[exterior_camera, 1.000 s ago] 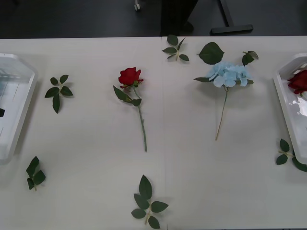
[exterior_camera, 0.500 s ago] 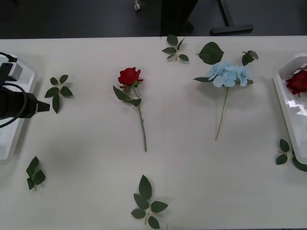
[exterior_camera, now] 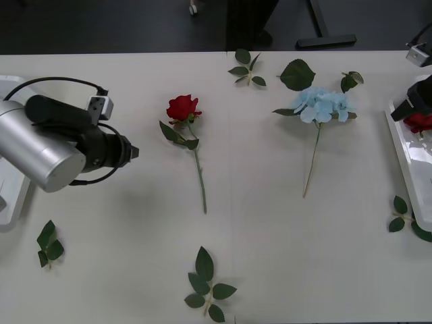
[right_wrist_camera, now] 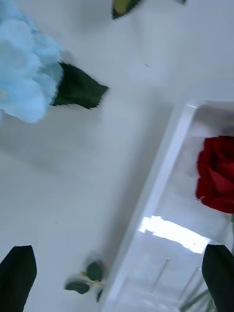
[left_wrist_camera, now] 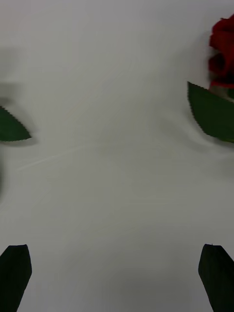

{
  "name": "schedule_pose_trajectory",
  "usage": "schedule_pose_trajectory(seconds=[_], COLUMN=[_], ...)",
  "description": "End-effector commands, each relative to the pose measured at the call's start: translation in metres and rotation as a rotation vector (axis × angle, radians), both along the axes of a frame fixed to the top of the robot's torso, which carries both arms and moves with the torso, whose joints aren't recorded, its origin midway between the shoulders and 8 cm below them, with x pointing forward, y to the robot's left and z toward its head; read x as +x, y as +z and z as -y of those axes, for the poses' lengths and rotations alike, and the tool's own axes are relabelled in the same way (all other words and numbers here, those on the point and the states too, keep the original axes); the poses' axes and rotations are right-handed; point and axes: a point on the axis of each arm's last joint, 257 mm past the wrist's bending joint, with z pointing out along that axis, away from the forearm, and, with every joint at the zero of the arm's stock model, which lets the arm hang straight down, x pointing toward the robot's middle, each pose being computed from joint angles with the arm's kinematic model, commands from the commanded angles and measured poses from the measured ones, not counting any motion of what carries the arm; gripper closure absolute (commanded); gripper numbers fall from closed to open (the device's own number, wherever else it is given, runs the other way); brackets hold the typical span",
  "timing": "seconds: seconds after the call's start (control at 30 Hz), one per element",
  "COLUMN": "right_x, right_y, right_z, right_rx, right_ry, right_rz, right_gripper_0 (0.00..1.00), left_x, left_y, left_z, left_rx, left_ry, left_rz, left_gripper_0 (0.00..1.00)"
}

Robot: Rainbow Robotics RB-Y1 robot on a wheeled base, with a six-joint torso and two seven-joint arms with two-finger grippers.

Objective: Place the red flowers into the right box and the blue flowers into the left box. If a person shows an open palm, hand one flower to the person first, then continue sorting.

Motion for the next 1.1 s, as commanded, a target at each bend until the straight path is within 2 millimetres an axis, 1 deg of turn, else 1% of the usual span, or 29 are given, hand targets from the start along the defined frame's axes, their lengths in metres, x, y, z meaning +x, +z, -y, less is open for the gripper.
schedule_pose_trajectory(seconds=[0.03,0.1,0.13,0.2,0.23,0.27,0.33,0.4,0.5,0.6,0.7,0.77,0.87,0.97,1.1], right_x=[0.008,0.009,0.011,0.013,0.014,0.017,0.023,0.028,0.034,0.036,0.036,0.039,0.046,0.052,0.055], right_y=[0.007,-0.002,-0.008,-0.02,-0.022,-0.033,-0.046,-0.059,-0.073,-0.088,-0.097,-0.102,-0.112,-0.118,-0.126], right_z=[-0.069,-0.096,-0.113,-0.138,-0.144,-0.162,-0.181,-0.194,-0.207,-0.213,-0.212,-0.209,-0.198,-0.192,-0.176], right_rx=[0.143,0.196,0.212,0.23,0.235,0.246,0.258,0.247,0.233,0.198,0.171,0.157,0.124,0.122,0.1], right_ry=[-0.109,-0.163,-0.187,-0.225,-0.238,-0.253,-0.266,-0.276,-0.28,-0.284,-0.291,-0.298,-0.32,-0.332,-0.353], right_rz=[0.015,0.006,0.008,0.016,0.02,0.025,0.044,0.072,0.108,0.135,0.135,0.147,0.169,0.186,0.193], right_gripper_0=[0.0,0.0,0.0,0.0,0.0,0.0,0.0,0.0,0.0,0.0,0.0,0.0,0.0,0.0,0.0], left_x=[0.014,0.016,0.018,0.021,0.022,0.024,0.024,0.024,0.023,0.021,0.023,0.024,0.026,0.029,0.033], left_y=[0.029,0.029,0.028,0.026,0.026,0.023,0.016,0.008,0.0,-0.01,-0.017,-0.021,-0.03,-0.037,-0.048], left_z=[0.076,0.095,0.106,0.119,0.123,0.13,0.142,0.152,0.165,0.181,0.192,0.2,0.211,0.21,0.211], left_rx=[-0.074,-0.088,-0.093,-0.094,-0.093,-0.086,-0.072,-0.045,-0.034,-0.021,-0.004,0.003,0.008,0.013,0.035], left_ry=[-0.001,-0.015,-0.022,-0.031,-0.035,-0.043,-0.056,-0.075,-0.094,-0.12,-0.139,-0.151,-0.158,-0.148,-0.158], left_rz=[0.043,0.037,0.034,0.026,0.025,0.015,-0.002,-0.017,-0.037,-0.053,-0.059,-0.06,-0.072,-0.083,-0.09], left_gripper_0=[0.0,0.0,0.0,0.0,0.0,0.0,0.0,0.0,0.0,0.0,0.0,0.0,0.0,0.0,0.0])
